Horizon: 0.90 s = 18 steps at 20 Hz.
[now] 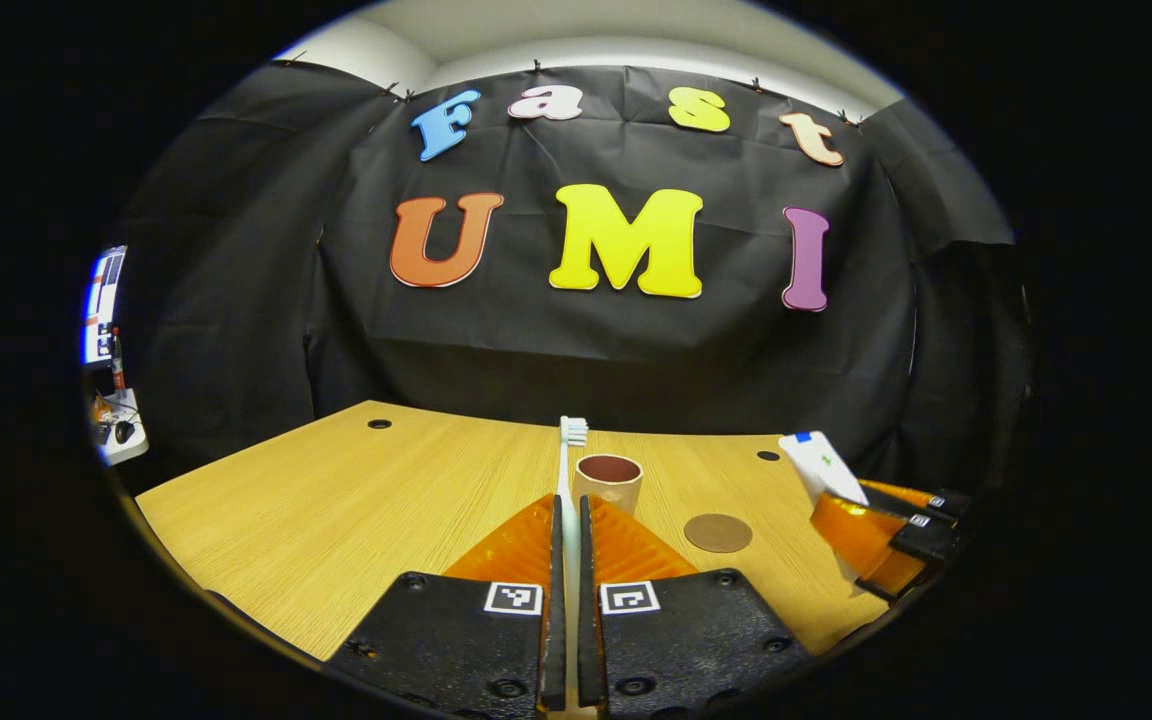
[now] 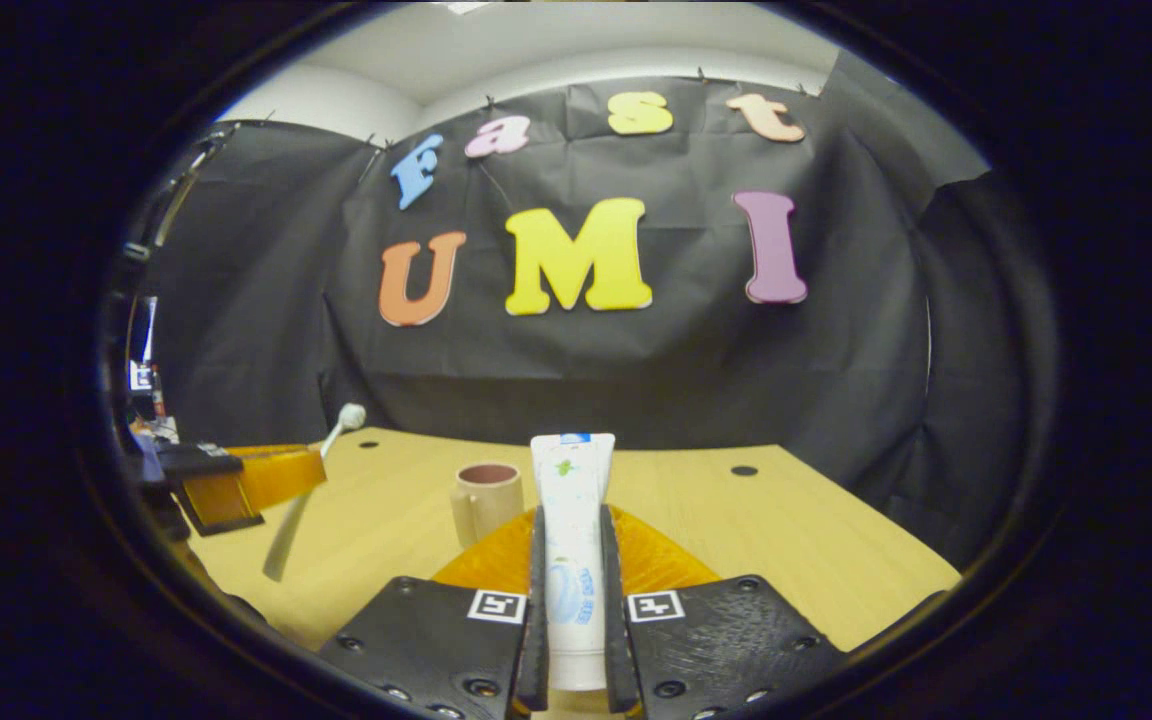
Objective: Put the toothbrush and toothpaste on the desktop into the cup, then pick up the cup and place it on the coaster on the desktop.
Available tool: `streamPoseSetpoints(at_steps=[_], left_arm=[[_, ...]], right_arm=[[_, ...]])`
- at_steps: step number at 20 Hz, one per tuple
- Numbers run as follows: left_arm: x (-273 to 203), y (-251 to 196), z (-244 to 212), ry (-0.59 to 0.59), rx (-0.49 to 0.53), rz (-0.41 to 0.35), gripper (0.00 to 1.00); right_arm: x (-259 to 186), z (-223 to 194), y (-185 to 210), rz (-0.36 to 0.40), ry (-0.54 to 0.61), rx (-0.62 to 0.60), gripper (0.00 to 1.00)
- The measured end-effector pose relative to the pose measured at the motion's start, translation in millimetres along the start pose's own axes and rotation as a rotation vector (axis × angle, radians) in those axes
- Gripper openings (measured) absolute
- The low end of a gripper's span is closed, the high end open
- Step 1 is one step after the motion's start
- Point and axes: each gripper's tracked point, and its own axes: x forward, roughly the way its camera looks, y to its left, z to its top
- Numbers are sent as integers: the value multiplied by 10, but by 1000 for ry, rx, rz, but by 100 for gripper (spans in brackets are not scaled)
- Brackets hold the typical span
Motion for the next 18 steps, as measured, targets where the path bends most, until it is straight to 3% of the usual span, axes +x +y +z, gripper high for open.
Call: streamPoseSetpoints(at_steps=[5, 12, 18], left_arm=[[25, 38, -16, 5, -1, -1, 7], [93, 34, 9, 20, 24, 4, 7], [485, -114, 210, 59, 34, -48, 8]], right_arm=[[-200, 310, 95, -11, -157, -65, 22], [-311, 233, 95, -4, -128, -78, 22], [-293, 226, -87, -31, -113, -36, 22]])
